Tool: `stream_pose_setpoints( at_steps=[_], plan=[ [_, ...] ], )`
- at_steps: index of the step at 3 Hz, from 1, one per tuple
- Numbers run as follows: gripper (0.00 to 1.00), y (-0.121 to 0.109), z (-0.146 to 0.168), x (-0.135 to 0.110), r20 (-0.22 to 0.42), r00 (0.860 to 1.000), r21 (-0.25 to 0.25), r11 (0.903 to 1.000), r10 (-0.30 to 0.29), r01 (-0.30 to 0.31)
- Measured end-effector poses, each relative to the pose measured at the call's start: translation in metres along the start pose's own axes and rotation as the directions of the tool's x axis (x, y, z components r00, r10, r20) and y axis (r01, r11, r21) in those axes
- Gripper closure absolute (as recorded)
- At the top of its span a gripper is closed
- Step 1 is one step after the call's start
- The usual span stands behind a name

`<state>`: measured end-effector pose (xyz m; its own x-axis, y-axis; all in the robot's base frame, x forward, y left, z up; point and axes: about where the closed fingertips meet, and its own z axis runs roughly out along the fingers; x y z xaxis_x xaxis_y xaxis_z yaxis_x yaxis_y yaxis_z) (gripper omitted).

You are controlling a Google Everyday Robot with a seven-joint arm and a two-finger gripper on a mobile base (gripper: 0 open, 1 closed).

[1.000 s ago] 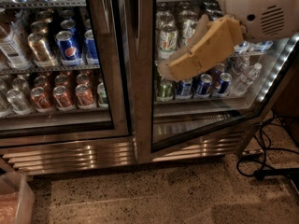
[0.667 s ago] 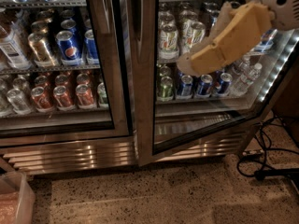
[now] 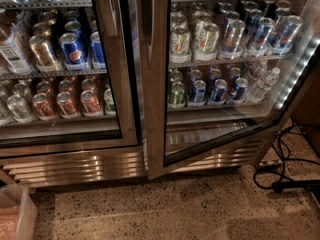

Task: Open right fridge door

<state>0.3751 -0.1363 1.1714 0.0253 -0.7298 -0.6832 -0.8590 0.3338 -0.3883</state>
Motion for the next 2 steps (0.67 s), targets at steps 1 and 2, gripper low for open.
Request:
stream_pose_setpoints(
  at_steps=[1, 2],
  plan=[
    [0.0, -0.013, -0.042, -0.005, -0.137, 0.988, 0.042, 0.9956, -0.078, 0.084],
    [0.0, -0.031, -0.088, -0.039, -0.2, 0.959, 0.163, 0.9589, -0.198, 0.232]
  ],
)
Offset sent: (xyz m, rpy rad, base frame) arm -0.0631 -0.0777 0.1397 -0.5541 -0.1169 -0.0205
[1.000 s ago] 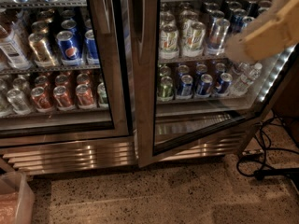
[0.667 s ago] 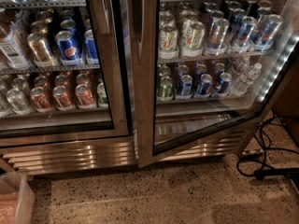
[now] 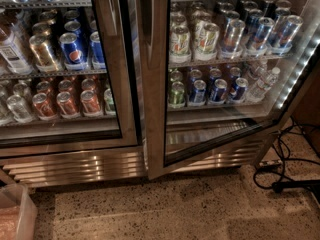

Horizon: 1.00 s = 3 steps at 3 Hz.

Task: Open right fridge door

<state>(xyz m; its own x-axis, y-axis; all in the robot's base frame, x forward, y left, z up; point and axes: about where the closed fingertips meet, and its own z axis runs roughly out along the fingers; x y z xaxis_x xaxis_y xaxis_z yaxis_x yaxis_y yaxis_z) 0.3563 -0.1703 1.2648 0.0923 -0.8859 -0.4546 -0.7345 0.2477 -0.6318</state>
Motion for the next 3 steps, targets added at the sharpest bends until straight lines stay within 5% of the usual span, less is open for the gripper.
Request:
stream_pose_setpoints(
  at_steps=[1, 3],
  plan=[
    [0.0, -0.0184, -0.0142, -0.0084, 0.002, 1.0, 0.084, 0.9964, -0.014, 0.014],
    [0.0, -0.0226, -0.0202, -0.0168, 0.049, 0.999, 0.111, 0.9937, 0.01, -0.016]
  ],
)
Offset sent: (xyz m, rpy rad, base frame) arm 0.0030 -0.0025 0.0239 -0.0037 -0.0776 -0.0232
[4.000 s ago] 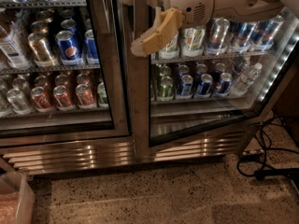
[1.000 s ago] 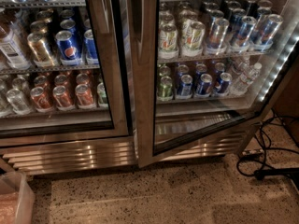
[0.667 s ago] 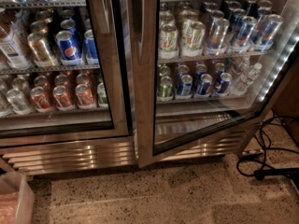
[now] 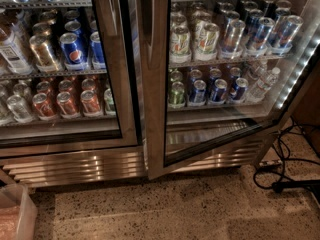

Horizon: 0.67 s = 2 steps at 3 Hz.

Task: Open right fridge door

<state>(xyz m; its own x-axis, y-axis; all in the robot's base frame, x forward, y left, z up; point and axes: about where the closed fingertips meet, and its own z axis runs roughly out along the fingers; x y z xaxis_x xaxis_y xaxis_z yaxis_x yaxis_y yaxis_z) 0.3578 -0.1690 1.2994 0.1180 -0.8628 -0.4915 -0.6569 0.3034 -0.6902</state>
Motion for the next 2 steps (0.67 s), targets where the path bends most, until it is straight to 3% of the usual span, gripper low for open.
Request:
stream_pose_setpoints(
  at_steps=[1, 2],
  plan=[
    [0.0, 0.001, 0.014, 0.0, 0.06, 0.993, -0.024, 0.9942, 0.106, -0.105],
    [0.0, 0.017, 0.032, -0.01, 0.15, 0.967, -0.114, 0.9756, 0.203, -0.187]
  ],
)
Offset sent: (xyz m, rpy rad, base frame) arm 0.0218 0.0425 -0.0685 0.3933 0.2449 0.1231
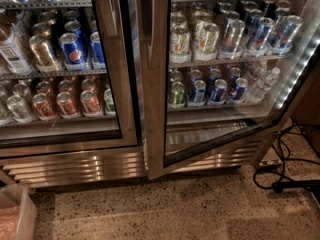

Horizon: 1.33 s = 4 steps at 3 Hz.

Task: Open right fridge door

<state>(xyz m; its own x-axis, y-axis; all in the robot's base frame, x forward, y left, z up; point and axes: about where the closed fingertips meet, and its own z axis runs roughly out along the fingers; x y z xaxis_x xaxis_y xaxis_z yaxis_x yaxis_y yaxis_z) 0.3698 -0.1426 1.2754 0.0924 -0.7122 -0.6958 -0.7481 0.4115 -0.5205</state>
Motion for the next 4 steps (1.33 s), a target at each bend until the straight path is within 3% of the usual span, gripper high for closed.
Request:
stream_pose_setpoints(
  at_steps=[2, 3, 4],
  plan=[
    [0.0, 0.025, 0.039, 0.004, 0.093, 0.988, -0.139, 0.984, 0.124, -0.111],
    [0.0, 0.029, 0.033, -0.003, 0.098, 0.989, -0.132, 0.9864, 0.112, -0.098],
    [0.0, 0.031, 0.045, -0.014, 0.15, 0.981, -0.118, 0.987, 0.126, -0.109]
  ],
)
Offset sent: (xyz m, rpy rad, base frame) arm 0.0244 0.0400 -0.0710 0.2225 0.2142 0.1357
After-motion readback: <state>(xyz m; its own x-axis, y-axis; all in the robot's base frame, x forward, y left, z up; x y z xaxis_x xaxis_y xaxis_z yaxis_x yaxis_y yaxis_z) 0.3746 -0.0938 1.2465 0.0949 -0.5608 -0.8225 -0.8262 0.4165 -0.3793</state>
